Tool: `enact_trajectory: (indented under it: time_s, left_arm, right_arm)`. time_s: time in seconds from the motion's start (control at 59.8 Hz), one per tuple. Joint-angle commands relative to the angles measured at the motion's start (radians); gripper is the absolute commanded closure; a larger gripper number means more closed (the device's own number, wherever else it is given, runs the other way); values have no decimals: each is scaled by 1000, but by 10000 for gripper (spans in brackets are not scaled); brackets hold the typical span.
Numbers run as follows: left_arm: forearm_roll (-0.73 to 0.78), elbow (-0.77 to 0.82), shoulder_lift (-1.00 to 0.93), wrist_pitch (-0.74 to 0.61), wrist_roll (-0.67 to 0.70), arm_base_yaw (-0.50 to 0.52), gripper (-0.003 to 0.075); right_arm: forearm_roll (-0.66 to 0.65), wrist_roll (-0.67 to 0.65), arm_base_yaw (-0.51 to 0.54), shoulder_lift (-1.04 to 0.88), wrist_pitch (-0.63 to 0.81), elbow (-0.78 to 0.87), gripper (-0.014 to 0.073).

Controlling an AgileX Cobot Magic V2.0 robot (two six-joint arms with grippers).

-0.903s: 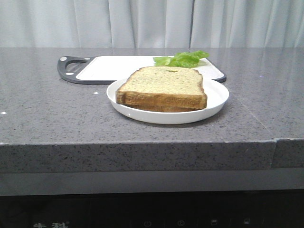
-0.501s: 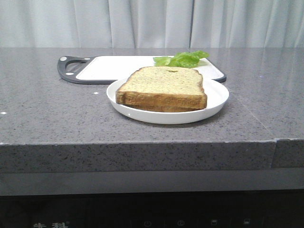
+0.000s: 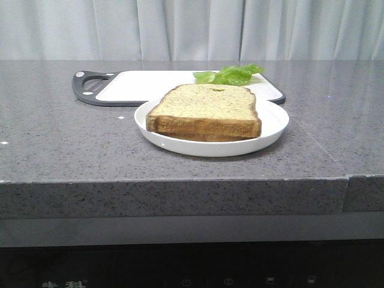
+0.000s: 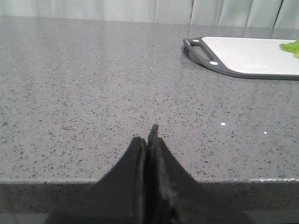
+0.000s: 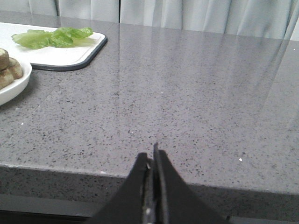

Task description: Left arm grabs bread, right arm adds lettuce

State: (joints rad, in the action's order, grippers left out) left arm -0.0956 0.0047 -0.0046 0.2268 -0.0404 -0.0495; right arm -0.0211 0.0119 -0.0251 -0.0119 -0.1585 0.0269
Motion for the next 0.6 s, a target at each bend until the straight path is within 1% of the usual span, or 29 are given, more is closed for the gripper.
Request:
enact_trajectory:
  time_s: [0.0, 0.368, 0.501, 0.585]
  left_arm:
    - [-5, 4, -18, -79, 9, 0, 741]
    - [-5, 4, -18, -104, 9, 0, 741]
    - [-10, 4, -18, -143, 9, 0, 741]
    - [-24, -3, -18, -196, 9, 0, 741]
  right_arm:
    - [-9, 9, 4, -17, 76, -4, 655]
    - [-9, 9, 4, -17, 76, -4, 655]
    - [-8, 8, 4, -17, 76, -4, 655]
    - [2, 7, 4, -17, 95, -4, 655]
